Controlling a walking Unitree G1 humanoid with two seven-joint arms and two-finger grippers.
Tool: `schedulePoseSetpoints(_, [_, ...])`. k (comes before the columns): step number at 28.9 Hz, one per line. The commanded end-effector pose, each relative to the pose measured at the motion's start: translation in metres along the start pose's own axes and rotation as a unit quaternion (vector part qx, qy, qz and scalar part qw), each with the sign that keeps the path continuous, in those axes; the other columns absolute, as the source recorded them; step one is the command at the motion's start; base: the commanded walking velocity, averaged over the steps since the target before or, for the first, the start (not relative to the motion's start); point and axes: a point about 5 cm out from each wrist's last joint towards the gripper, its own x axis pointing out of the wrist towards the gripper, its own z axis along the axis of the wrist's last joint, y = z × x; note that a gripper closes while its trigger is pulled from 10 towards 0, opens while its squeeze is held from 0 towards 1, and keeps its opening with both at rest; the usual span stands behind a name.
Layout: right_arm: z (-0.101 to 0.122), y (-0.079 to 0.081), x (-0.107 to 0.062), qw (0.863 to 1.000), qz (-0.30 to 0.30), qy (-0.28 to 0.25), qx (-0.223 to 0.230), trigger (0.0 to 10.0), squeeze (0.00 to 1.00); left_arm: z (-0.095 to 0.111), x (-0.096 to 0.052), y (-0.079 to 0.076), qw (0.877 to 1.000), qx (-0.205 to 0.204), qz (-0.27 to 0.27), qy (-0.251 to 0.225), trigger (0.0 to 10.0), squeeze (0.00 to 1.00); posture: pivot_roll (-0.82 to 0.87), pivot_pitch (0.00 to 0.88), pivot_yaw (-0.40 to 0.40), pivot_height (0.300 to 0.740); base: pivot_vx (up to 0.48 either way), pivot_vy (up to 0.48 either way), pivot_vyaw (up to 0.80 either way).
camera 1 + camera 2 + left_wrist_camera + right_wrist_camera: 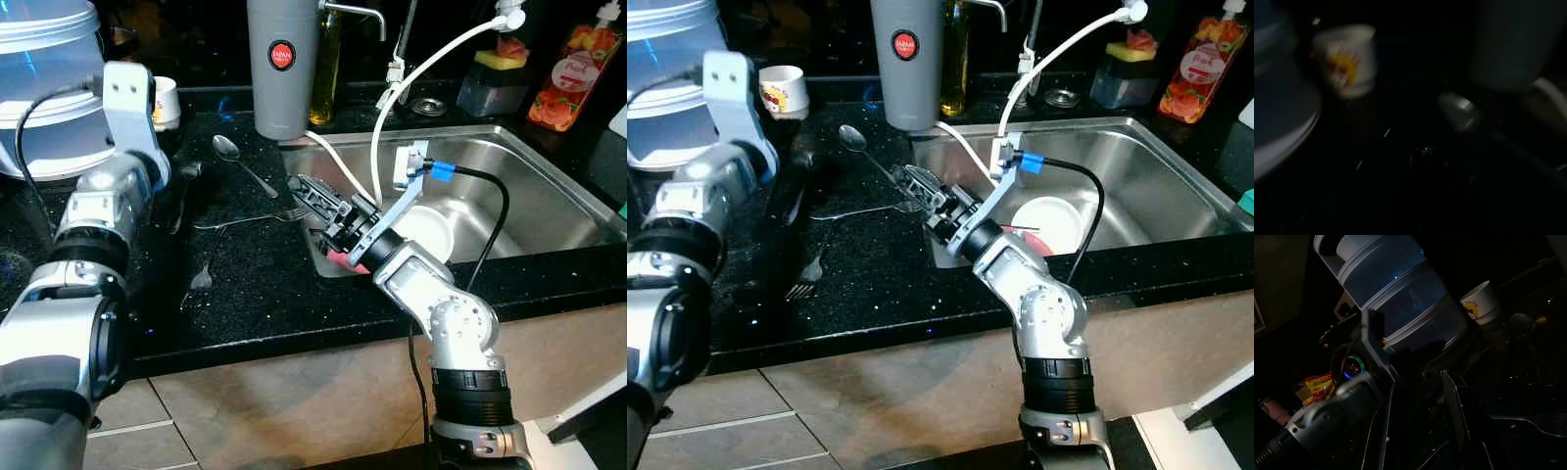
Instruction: Kitchen organization
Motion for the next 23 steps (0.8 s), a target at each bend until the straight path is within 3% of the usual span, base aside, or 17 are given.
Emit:
schedulePoseSetpoints(1, [0.0,0.001,0.002,1.0,0.006,-0.001,0.001,10.0,0.0,-0.012,-0.003,0.011,0.999,0.006,0.02,0.024,0.0,0.0,0.04,0.088,0.002,0.74,0.0,0.0,0.0])
schedulePoseSetpoints(5, [0.0,0.002,0.002,1.0,0.006,-0.001,0.001,10.0,0.0,-0.023,-0.004,0.012,0.998,0.014,0.026,0.046,0.0,0.0,0.04,0.09,0.004,0.74,0.0,0.0,0.0])
schedulePoseSetpoints(12, [0.0,0.002,0.0,1.0,0.003,-0.001,0.0,10.0,0.0,-0.061,-0.011,0.011,0.989,0.017,0.027,0.142,0.0,0.0,0.03,0.101,0.015,0.74,0.0,0.0,0.0])
schedulePoseSetpoints(16, [0.0,0.001,-0.001,1.0,0.001,-0.001,-0.001,10.0,0.0,-0.076,-0.018,0.021,0.98,0.02,0.073,0.185,0.0,0.0,0.03,0.104,0.016,0.74,0.0,0.0,0.0])
schedulePoseSetpoints(21, [0.0,0.001,-0.002,1.0,0.001,-0.001,-0.002,10.0,0.0,-0.08,-0.021,0.026,0.977,0.032,0.093,0.189,0.0,0.0,0.03,0.106,0.015,0.74,0.0,0.0,0.0])
schedulePoseSetpoints(23, [0.0,0.001,-0.002,1.0,0.001,-0.001,-0.002,10.0,0.0,-0.075,-0.019,0.026,0.981,0.04,0.085,0.169,0.0,0.0,0.03,0.106,0.015,0.74,0.0,0.0,0.0])
